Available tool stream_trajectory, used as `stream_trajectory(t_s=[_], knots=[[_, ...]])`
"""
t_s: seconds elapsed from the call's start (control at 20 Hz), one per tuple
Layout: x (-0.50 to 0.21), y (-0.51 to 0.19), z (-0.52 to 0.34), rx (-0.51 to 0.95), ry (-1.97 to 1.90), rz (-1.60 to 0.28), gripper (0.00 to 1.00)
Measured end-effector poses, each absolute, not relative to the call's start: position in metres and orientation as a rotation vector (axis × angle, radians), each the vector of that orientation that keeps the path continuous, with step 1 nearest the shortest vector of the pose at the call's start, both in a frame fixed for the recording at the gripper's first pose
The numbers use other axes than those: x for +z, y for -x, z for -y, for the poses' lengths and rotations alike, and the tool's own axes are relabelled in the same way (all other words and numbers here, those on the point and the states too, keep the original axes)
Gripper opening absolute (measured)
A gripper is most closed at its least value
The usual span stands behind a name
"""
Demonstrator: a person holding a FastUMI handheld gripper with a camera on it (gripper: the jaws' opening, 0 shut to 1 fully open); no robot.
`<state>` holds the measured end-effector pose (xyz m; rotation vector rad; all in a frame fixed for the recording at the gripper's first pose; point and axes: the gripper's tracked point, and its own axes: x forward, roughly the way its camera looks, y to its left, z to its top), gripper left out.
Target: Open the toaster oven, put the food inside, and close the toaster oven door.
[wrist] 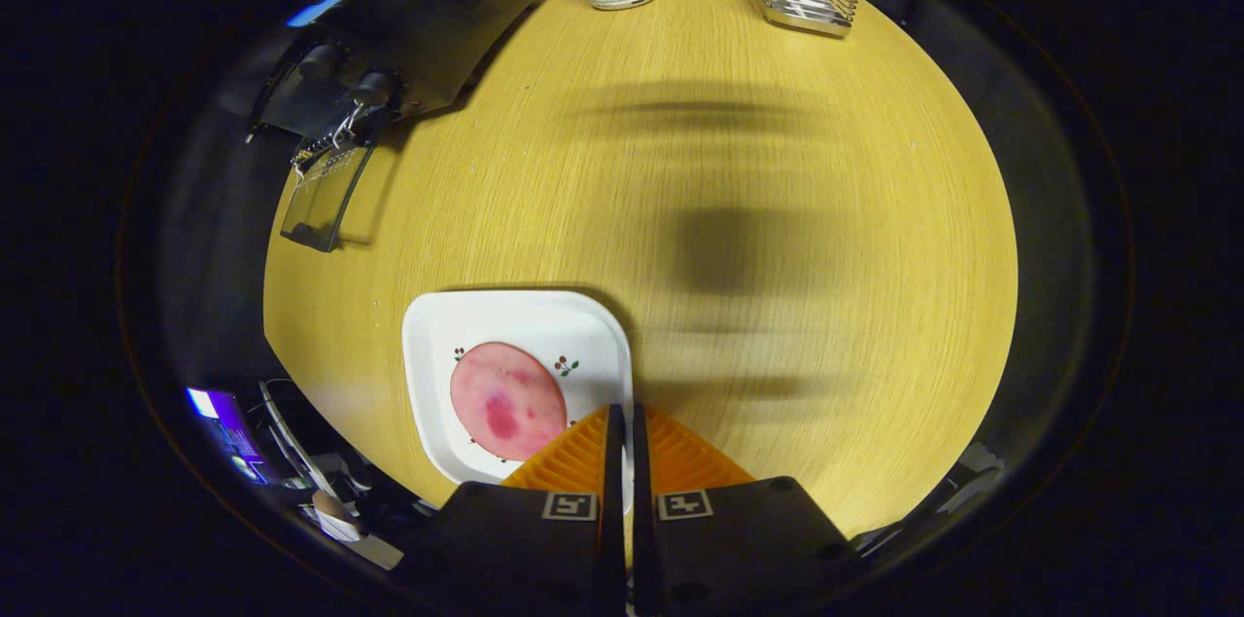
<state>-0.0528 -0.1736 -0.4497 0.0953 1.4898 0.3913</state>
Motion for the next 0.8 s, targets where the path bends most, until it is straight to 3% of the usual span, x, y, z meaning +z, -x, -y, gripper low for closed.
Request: stream_trajectory(t_s=[0.45,0.8], knots=[[-0.435,0.069,0.158,0.498,-0.54,-1.455,0.05],[-0.404,0.079,0.137,0.447,-0.771,-1.371,0.05]])
